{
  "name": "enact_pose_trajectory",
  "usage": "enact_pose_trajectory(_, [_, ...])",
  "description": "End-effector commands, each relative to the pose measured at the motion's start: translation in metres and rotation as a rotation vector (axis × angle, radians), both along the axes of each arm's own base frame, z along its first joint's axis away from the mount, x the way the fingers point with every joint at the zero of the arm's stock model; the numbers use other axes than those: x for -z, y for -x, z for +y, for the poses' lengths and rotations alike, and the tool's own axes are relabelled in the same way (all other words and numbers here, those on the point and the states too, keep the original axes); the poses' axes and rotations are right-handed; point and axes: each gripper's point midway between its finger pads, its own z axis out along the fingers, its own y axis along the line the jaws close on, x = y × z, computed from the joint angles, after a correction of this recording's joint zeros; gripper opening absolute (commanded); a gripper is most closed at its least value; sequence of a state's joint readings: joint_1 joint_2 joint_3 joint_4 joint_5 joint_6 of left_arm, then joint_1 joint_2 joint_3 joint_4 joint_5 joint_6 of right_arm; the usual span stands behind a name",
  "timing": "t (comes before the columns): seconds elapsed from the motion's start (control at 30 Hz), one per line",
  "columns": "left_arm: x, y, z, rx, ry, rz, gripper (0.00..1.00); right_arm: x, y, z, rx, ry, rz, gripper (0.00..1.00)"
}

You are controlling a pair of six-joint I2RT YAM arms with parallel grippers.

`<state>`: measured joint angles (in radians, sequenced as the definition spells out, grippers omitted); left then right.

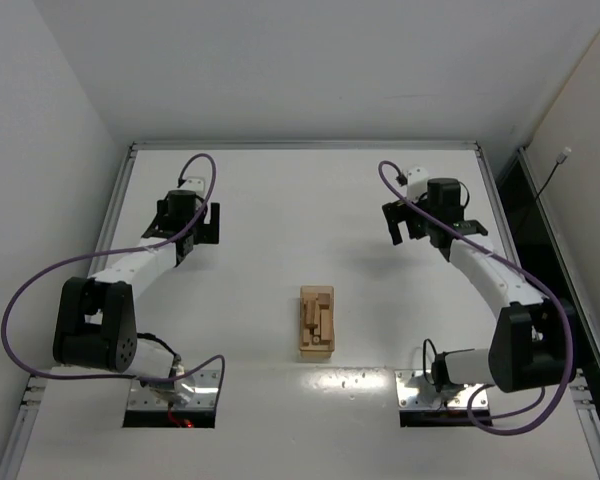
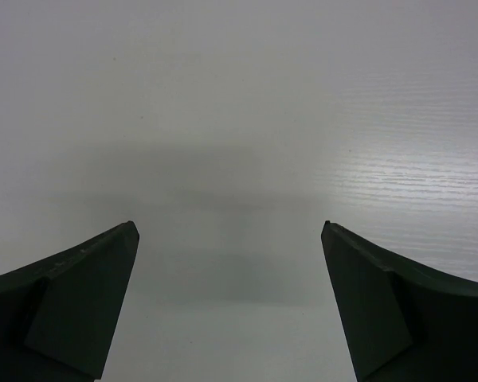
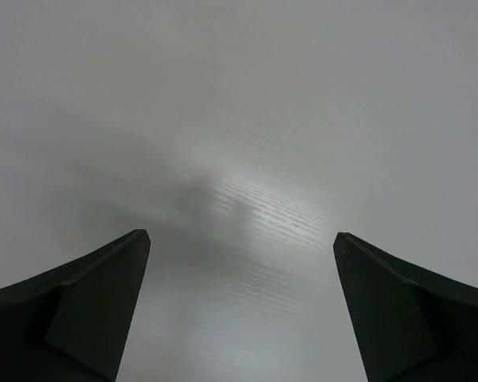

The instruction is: Build the wood block tower

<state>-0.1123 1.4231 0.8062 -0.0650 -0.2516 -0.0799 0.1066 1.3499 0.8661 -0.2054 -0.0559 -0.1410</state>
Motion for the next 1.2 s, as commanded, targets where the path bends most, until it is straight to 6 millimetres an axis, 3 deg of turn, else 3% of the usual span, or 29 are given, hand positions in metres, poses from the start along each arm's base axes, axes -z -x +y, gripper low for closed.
enact_pose_trajectory(0.0, [-0.020, -0.010, 0.001, -0.031, 0.014, -0.066, 0.99, -0.021, -0.001, 0.012, -0.024, -0.041, -0.057, 0.97])
enact_pose_trajectory(0.13, [-0.020, -0.010, 0.003, -0.038, 0.009, -0.067, 0.99, -0.022, 0.021, 0.040, -0.104, -0.066, -0.067, 0.97])
enact_pose_trajectory(0.17, [-0.020, -0.010, 0.002, -0.045, 0.019, -0.069, 0.99, -0.034, 0.026, 0.054, -0.127, -0.092, -0.096, 0.96])
enact_pose_trajectory(0.37, [-0.020, -0.007, 0.008, -0.079, 0.002, -0.054, 0.99, -0.035, 0.058, 0.074, -0.108, -0.142, -0.059, 0.90])
enact_pose_trajectory(0.47, [-0.027, -0.006, 0.014, -0.108, -0.019, -0.067, 0.99, -0.029, 0.083, 0.090, -0.141, -0.166, -0.012, 0.84])
enact_pose_trajectory(0.63, [-0.030, -0.004, 0.020, -0.134, -0.040, -0.070, 0.99, 0.001, 0.121, 0.107, -0.242, -0.145, 0.091, 0.83])
enact_pose_trajectory(0.9, [-0.031, 0.000, 0.025, -0.156, -0.057, -0.072, 0.99, -0.005, 0.154, 0.160, -0.562, -0.176, 0.176, 0.78])
enact_pose_trajectory(1.0, [-0.028, 0.004, 0.028, -0.161, -0.072, -0.071, 0.99, -0.005, 0.163, 0.170, -0.598, -0.198, 0.218, 0.77])
enact_pose_trajectory(1.17, [-0.033, 0.003, 0.030, -0.165, -0.082, -0.088, 0.99, 0.004, 0.183, 0.170, -0.568, -0.233, 0.345, 0.69])
